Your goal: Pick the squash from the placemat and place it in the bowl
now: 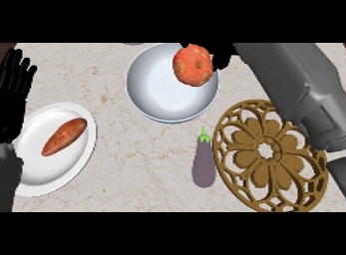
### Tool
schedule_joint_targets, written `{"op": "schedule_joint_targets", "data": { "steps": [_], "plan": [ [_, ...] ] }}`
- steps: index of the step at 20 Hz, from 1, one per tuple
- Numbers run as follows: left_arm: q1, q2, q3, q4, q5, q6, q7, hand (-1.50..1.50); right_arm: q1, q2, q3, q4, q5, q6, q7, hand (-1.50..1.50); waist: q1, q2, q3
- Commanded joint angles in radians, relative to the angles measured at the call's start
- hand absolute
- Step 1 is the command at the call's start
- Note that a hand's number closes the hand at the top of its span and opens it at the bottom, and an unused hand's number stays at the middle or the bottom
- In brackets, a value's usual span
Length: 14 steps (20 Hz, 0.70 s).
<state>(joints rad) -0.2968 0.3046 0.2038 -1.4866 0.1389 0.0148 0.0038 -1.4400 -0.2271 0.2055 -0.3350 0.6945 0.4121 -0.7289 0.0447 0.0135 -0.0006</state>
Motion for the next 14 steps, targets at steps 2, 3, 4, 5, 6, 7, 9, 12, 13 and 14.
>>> {"op": "schedule_joint_targets", "data": {
  "steps": [2,3,4,5,6,7,9,12,13,14],
  "plan": [
    [-0.001,-0.022,-0.025,-0.031,-0.007,0.009,0.025,0.0,0.029,0.082,0.002,0.098,0.028,-0.053,0.059,1.5,0.004,0.002,0.0],
    [-0.026,-0.001,0.009,0.037,-0.002,-0.003,-0.025,0.0,0.048,0.1,-0.001,0.105,0.023,-0.046,0.071,1.5,-0.007,0.002,0.0],
    [-0.007,0.007,-0.002,-0.03,0.007,-0.007,0.033,0.0,0.048,0.1,-0.016,0.132,0.016,-0.057,0.073,-1.5,0.008,0.003,0.0],
    [-0.013,-0.001,0.007,0.008,0.004,-0.004,-0.01,0.0,0.059,0.148,-0.025,0.146,0.006,-0.066,0.107,-1.5,0.006,0.006,0.0],
    [0.007,-0.002,0.018,0.028,0.026,-0.033,-0.043,0.0,0.044,0.138,-0.041,0.157,-0.01,-0.027,0.097,-1.5,0.006,0.006,-0.001],
    [-0.015,0.003,0.017,0.036,0.016,-0.022,-0.026,0.0,0.086,0.157,-0.034,0.176,-0.005,-0.032,0.076,-1.5,0.009,0.01,0.0],
    [0.024,-0.026,-0.012,-0.001,-0.001,-0.011,-0.029,0.0,0.077,0.172,-0.085,0.189,-0.055,0.005,0.08,-1.5,0.01,0.006,0.0],
    [-0.008,-0.014,-0.001,0.033,-0.005,-0.01,-0.04,0.0,0.077,0.198,-0.162,0.194,-0.13,0.027,0.074,-1.5,0.004,0.007,0.0],
    [-0.062,-0.011,-0.008,0.027,-0.024,0.028,0.016,0.0,0.076,0.18,-0.184,0.185,-0.154,0.049,0.047,-1.5,-0.005,0.005,0.001],
    [-0.005,-0.01,0.008,0.036,-0.007,-0.001,-0.035,0.0,0.085,0.176,-0.21,0.185,-0.176,0.028,0.048,-1.5,0.002,0.006,0.0]
  ]
}}
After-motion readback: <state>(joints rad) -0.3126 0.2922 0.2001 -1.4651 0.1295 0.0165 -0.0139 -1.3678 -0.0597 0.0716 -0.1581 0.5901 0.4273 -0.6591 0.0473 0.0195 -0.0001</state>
